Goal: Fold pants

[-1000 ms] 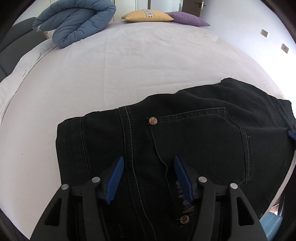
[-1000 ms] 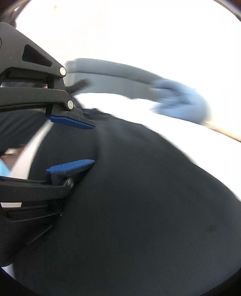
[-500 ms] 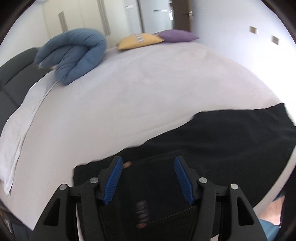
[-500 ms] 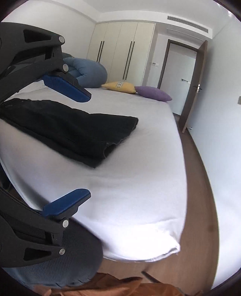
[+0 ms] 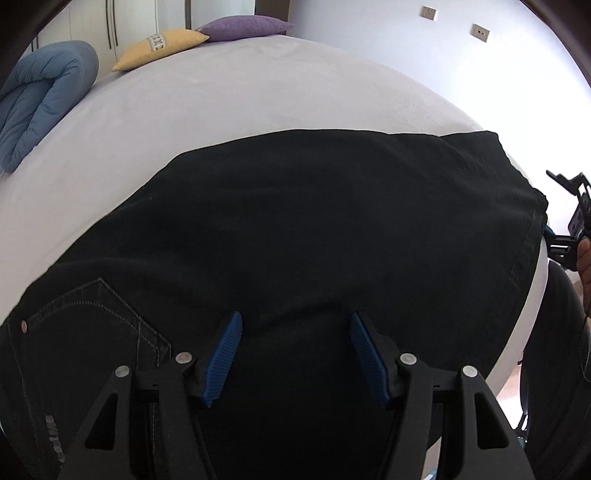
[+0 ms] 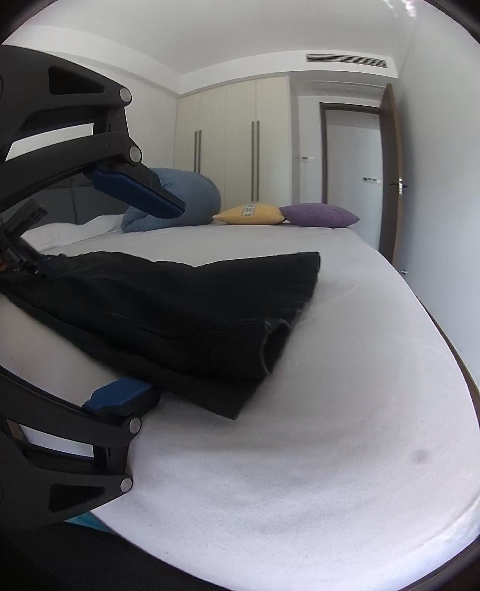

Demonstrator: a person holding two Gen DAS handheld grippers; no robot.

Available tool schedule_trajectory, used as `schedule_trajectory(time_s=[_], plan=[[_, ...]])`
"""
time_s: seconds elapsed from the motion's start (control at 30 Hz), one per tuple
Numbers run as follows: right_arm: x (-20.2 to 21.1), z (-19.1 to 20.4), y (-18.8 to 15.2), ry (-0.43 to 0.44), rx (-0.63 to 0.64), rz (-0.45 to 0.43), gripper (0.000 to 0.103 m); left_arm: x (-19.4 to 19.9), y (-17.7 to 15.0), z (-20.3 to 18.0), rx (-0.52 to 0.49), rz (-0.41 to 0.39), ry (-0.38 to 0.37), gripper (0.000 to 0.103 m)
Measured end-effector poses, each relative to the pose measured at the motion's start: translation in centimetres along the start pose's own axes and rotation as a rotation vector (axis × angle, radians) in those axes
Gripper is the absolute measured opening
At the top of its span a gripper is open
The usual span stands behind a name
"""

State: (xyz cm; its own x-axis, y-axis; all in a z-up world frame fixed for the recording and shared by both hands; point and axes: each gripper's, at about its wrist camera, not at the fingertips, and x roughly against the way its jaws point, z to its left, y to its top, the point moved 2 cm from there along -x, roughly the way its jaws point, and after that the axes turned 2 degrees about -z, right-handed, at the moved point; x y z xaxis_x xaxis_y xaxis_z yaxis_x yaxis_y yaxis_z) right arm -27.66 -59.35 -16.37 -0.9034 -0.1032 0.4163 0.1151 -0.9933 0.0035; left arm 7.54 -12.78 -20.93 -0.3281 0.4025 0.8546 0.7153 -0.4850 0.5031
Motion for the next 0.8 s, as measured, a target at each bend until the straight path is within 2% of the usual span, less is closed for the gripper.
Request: schedule_trajectory(time_s=[0.1,0.13,0.17,0.2,0.27,0.33,0.43,0.47,0.53,0.63,0.7,0.73,0.8], plan=[[-1.0,0.2,0.6,0.018,0.001,-0.02,0.053,0.4,0.0,0.4,0.062,-0.009,-0.026,0.063],[-2.8,0.5,1.4,0.001,0.013,-0.011,0.037,0.5,0.0,0.3,0.062,-0.008,-0.021,0.063],[-3.4,0.4,1.5,-0.01,0.006,-0.004,0.025,0.9,-0.2,-0.1,0.063,-0.009,-0.014,0.063],[-3.8,0.3,1.6,-0.012,-0.005,-0.009,0.023,1.3,-0.1,-0.3,0.071,-0.018,-0.017,0.063],[-4.1,0.5,1.8,-0.039,0.004,-0.036,0.01,2.2,0.4,-0.3,0.1,-0.054,-0.028,0.063],[-3.9,0.3,1.6,-0.068,0.01,-0.054,0.007,2.6,1.1,-0.1,0.153,-0.095,-0.03,0.065],[-3.8,1.5,0.9,-0.136,0.088,-0.075,0.004,1.2,1.3,0.8,0.26,-0.068,-0.049,0.07],[-4.0,2.6,0.6,-0.164,0.145,-0.076,0.003,0.4,1.0,1.0,0.287,-0.045,-0.062,0.07],[-4.7,5.6,-0.8,-0.221,0.301,-0.068,0.003,-0.1,0.5,1.0,0.295,-0.064,-0.067,0.07],[-6.6,11.5,-5.6,-0.276,0.608,-0.012,0.003,0.5,0.1,1.8,0.327,-0.079,-0.079,0.071],[-8.7,15.2,-11.8,-0.3,0.906,0.054,0.003,1.1,0.1,2.2,0.373,-0.091,-0.098,0.071],[-10.1,16.3,-16.0,-0.309,1.08,0.114,0.003,1.5,0.2,2.3,0.399,-0.105,-0.12,0.073],[-11.9,15.8,-22.7,-0.345,1.305,0.225,0.003,2.7,0.3,2.6,0.443,-0.151,-0.188,0.078]])
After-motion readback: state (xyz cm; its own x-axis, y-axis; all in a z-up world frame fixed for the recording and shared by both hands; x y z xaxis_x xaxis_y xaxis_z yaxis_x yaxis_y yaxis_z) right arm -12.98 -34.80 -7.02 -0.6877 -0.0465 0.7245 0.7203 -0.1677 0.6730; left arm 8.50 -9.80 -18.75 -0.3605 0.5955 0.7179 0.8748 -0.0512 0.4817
